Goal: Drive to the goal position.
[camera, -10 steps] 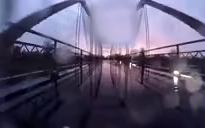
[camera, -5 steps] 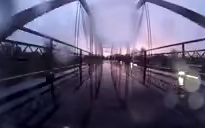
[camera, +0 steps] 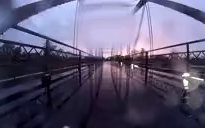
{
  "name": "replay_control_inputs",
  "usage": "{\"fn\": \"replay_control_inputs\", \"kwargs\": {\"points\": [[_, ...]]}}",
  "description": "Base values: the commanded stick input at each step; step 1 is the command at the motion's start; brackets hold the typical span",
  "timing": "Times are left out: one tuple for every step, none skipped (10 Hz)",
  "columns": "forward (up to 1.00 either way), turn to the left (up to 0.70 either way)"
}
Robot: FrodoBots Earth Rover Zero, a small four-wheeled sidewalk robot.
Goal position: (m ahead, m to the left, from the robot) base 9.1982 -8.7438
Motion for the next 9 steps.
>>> {"fn": "replay_control_inputs", "kwargs": {"points": [[0.00,0.00],[0.00,0.00],[0.17,0.00],[0.42,0.00],[0.70,0.00],[0.70,0.00],[0.70,0.00],[0.70,0.00],[0.70,0.00]]}}
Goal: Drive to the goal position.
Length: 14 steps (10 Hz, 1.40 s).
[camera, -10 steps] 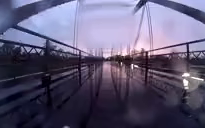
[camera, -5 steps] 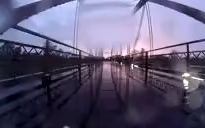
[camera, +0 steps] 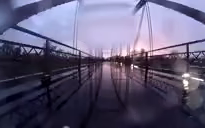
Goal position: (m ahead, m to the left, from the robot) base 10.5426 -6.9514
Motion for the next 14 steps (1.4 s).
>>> {"fn": "replay_control_inputs", "kwargs": {"points": [[0.70,0.00],[0.70,0.00],[0.70,0.00],[0.70,0.00],[0.70,0.00],[0.70,0.00],[0.70,0.00],[0.70,0.00],[0.70,0.00],[0.70,0.00],[0.70,0.00],[0.70,0.00],[0.70,0.00],[0.70,0.00]]}}
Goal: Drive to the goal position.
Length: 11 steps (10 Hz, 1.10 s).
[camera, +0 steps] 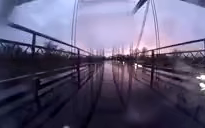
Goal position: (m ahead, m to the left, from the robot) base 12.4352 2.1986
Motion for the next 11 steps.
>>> {"fn": "replay_control_inputs", "kwargs": {"points": [[0.70,0.00],[0.70,0.00],[0.70,0.00],[0.70,0.00],[0.70,0.00],[0.70,0.00],[0.70,0.00],[0.39,0.00],[0.62,0.00],[0.70,0.00],[0.70,0.00]]}}
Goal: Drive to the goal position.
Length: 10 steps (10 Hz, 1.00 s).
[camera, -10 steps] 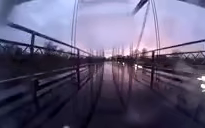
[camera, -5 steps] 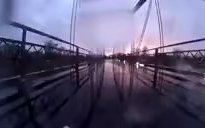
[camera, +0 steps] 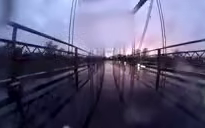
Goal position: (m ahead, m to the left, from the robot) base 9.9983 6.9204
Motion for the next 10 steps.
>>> {"fn": "replay_control_inputs", "kwargs": {"points": [[0.70,0.00],[0.70,0.00],[0.70,0.00],[0.70,0.00],[0.70,0.00],[0.70,0.00],[0.70,0.00],[0.70,0.00],[0.70,0.00],[0.70,0.00]]}}
